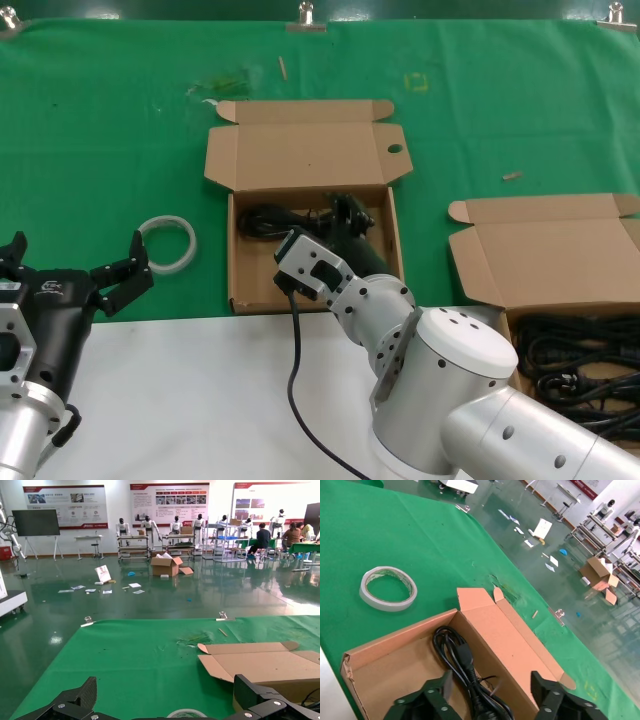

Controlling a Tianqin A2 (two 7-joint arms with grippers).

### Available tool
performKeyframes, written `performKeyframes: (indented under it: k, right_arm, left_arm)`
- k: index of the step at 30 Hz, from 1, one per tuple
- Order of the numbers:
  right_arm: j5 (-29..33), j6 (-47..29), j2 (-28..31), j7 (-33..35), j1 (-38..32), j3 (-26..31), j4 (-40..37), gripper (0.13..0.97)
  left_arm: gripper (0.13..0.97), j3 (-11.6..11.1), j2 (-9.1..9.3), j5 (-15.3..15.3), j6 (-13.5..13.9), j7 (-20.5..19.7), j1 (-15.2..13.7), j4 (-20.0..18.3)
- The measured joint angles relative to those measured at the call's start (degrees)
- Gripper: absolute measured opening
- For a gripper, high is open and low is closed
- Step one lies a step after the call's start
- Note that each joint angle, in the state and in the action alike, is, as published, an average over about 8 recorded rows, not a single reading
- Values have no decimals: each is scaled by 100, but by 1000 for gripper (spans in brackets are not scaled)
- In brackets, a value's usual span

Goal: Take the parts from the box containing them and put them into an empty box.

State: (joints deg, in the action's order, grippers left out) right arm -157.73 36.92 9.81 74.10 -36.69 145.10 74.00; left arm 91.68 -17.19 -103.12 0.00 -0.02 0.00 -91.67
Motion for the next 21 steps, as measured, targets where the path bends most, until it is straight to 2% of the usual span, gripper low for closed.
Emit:
performKeyframes:
  k: [8, 9, 17, 21]
  right_arm:
    - [0, 0, 0, 0, 0, 0, 0, 646]
    - [5, -4, 0, -6, 4, -5, 2, 646]
    - [268, -182, 0, -364, 182, -263, 87, 819]
    - [513, -345, 0, -693, 346, -503, 167, 819]
  left_arm:
    - [965, 0, 0, 0, 0, 0, 0, 0]
    - [965, 0, 0, 0, 0, 0, 0, 0]
    - [965, 0, 0, 0, 0, 0, 0, 0]
    - [965, 0, 0, 0, 0, 0, 0, 0]
